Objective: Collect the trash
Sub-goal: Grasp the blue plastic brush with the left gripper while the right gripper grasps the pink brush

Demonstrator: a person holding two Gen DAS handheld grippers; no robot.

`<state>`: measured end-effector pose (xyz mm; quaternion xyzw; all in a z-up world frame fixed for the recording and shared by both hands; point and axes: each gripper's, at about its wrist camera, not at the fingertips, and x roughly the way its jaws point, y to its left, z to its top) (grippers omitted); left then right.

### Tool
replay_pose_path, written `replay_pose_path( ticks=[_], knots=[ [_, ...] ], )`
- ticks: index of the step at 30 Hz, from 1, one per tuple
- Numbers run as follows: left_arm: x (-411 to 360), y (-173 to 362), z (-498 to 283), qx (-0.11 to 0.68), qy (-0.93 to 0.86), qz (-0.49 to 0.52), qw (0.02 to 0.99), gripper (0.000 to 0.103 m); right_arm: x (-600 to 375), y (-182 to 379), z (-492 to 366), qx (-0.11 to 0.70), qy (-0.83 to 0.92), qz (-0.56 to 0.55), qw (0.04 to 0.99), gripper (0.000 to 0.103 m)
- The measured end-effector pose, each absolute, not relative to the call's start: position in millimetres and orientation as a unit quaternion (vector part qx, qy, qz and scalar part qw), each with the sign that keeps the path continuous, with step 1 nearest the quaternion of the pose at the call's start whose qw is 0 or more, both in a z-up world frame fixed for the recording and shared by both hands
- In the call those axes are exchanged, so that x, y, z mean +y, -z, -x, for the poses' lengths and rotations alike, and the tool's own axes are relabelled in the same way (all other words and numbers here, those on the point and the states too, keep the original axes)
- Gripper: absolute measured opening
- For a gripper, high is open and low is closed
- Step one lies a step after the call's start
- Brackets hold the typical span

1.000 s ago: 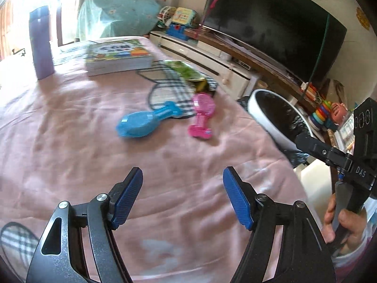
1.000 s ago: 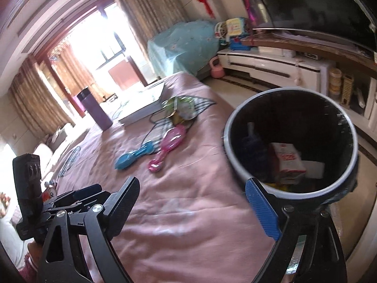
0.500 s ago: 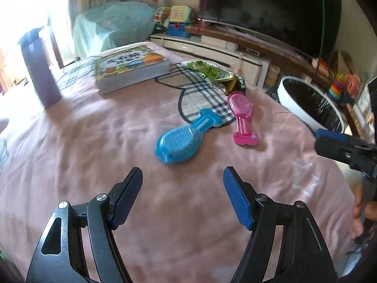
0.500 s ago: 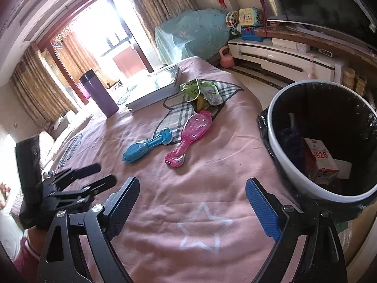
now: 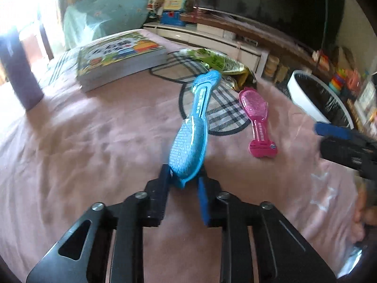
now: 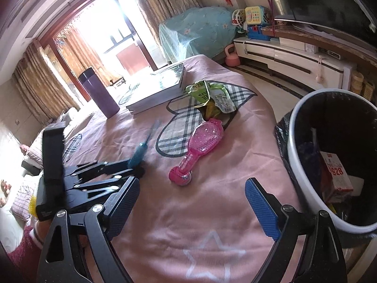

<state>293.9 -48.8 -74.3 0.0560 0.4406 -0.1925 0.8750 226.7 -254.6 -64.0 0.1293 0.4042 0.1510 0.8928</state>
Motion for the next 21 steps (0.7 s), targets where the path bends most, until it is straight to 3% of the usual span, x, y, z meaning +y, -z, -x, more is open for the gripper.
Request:
replay_pose_path(
  ticks=[4, 14, 16, 18, 21],
  knots=[
    [-22.4, 67.8, -268.7, 0.443, 0.193, 0.002, 0.875, 0.015, -242.3, 70.0, -243.2, 0.413, -0.148, -0.114, 0.891, 0.080],
    [16.4, 66.3, -236.5, 0.441, 0.200, 0.094, 0.870, 0.015, -214.1, 92.5, -287.4, 0.439, -0.085, -0.061, 0.892, 0.072],
    [18.0, 69.1, -236.6, 0.440, 0.202, 0.103, 0.869, 0.015, -207.4, 92.6, -289.3, 0.440, -0.065, -0.036, 0.895, 0.039],
    [17.0, 71.7, -236.0, 0.441, 0.207, 0.109, 0.867, 0.015, -208.6, 92.4, -288.9, 0.439, -0.053, -0.030, 0.896, 0.025],
    [17.2, 73.3, -233.9, 0.441, 0.215, 0.109, 0.865, 0.015, -215.2, 90.7, -282.2, 0.440, -0.064, -0.054, 0.894, 0.018]
  ],
)
